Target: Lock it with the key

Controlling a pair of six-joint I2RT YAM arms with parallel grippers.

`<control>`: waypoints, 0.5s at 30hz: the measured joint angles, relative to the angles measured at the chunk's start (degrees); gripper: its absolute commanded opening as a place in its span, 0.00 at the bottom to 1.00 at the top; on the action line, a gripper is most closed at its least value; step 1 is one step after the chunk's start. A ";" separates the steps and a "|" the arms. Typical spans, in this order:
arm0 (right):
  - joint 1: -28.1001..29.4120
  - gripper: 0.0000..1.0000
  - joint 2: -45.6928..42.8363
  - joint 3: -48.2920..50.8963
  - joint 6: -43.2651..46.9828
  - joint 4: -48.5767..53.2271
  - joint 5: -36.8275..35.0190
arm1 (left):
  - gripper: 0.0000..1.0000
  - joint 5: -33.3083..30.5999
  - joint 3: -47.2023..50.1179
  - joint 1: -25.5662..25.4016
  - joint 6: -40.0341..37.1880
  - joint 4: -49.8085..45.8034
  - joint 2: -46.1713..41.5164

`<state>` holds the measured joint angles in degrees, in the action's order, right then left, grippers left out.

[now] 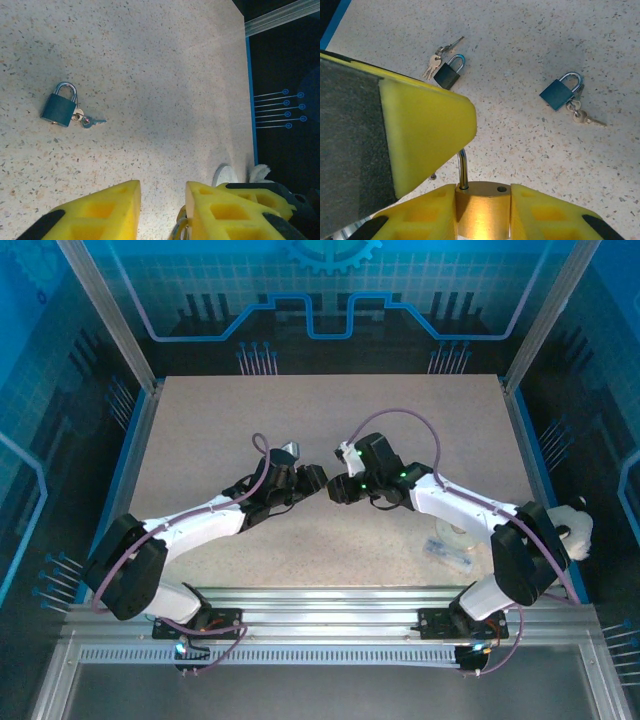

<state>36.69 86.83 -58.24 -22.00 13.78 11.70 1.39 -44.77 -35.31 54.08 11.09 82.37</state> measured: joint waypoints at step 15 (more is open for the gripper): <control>0.00 0.27 0.02 0.15 0.00 -0.61 1.42 | 0.35 0.00 0.00 0.00 -0.15 -0.09 0.09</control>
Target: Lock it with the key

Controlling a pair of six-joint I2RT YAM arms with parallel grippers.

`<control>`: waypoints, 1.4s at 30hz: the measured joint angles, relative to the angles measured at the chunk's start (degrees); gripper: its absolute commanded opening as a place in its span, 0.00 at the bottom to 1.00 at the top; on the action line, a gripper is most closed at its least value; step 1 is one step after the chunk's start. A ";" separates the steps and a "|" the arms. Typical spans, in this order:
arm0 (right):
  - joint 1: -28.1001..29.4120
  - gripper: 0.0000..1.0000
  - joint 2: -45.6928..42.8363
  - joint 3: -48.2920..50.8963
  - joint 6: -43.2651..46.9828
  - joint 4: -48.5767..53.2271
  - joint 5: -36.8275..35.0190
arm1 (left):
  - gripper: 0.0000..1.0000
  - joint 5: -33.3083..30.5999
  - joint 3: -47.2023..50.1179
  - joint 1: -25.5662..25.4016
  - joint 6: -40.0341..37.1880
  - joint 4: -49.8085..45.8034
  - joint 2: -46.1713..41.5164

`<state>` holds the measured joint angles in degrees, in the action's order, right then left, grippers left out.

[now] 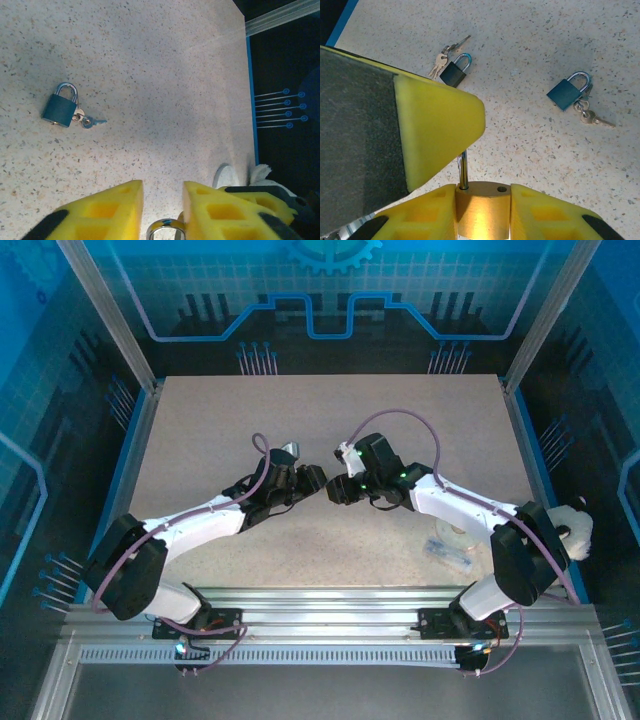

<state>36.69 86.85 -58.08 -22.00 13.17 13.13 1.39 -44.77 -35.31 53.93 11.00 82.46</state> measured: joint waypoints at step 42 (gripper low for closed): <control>0.00 0.27 -0.02 0.83 -0.39 -1.68 2.38 | 0.25 8.63 9.33 1.62 8.15 13.25 -3.82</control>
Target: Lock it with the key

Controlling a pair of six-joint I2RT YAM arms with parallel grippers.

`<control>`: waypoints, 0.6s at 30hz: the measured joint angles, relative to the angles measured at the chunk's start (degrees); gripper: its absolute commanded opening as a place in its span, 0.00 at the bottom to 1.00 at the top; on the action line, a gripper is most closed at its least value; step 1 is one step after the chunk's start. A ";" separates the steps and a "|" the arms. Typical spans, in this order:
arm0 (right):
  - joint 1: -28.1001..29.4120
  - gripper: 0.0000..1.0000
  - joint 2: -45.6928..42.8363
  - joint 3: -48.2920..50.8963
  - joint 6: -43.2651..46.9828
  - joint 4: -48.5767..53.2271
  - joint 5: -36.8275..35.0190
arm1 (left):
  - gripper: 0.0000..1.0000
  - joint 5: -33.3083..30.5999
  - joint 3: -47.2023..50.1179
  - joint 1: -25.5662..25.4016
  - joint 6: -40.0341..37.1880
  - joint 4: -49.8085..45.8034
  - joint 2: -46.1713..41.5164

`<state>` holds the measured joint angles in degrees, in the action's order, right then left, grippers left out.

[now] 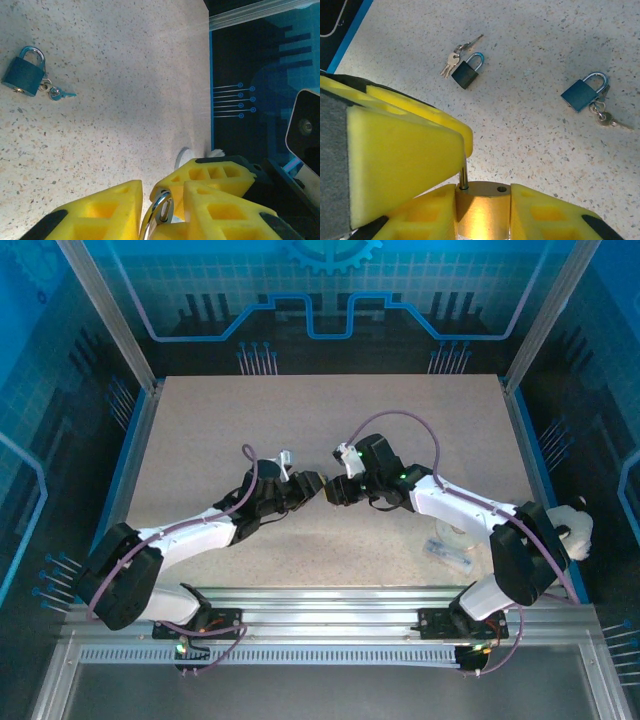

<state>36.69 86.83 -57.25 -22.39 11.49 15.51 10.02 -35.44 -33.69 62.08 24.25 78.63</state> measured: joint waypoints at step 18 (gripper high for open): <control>0.00 0.27 -0.04 0.20 -0.04 -0.68 0.31 | 0.14 1.49 0.31 0.92 0.85 0.48 -0.37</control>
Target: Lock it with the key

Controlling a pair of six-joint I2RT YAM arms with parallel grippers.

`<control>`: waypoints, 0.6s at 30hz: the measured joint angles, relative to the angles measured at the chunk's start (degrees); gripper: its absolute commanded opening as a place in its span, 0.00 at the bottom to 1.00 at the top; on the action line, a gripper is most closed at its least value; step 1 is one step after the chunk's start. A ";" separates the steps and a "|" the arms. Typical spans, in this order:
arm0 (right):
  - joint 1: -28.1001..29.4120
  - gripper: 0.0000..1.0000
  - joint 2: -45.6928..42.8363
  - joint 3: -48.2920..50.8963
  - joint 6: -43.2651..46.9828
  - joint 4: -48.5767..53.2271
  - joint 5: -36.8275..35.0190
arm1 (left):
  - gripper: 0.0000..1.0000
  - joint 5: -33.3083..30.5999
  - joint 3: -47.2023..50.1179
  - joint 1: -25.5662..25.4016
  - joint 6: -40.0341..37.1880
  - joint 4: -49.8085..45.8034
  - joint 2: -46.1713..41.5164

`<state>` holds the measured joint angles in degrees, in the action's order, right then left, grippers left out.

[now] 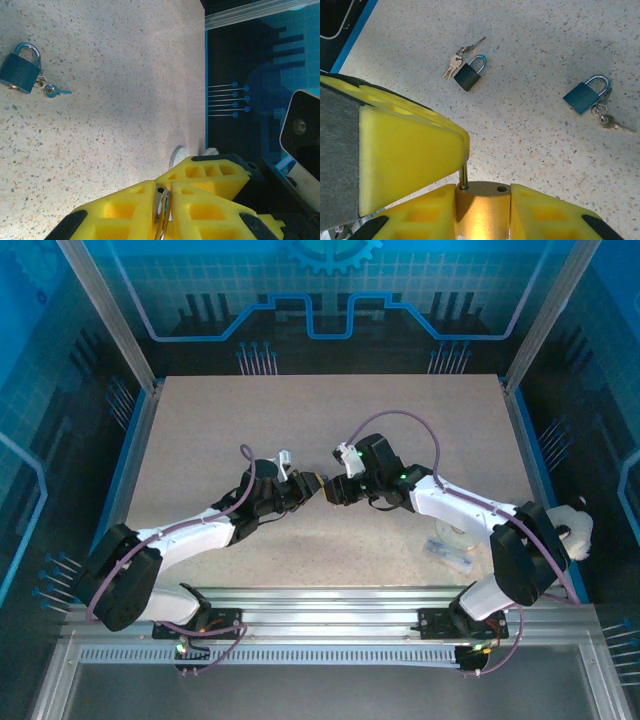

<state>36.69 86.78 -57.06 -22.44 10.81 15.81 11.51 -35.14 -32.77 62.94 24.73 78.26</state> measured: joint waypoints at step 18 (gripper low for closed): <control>0.07 0.27 0.00 0.09 0.04 -0.61 0.92 | 0.15 2.49 -0.02 1.88 -0.09 -0.09 0.02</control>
<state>36.75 86.78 -56.97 -22.39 10.20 16.73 14.00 -35.16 -30.89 62.85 24.64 78.28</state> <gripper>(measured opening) 0.268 0.153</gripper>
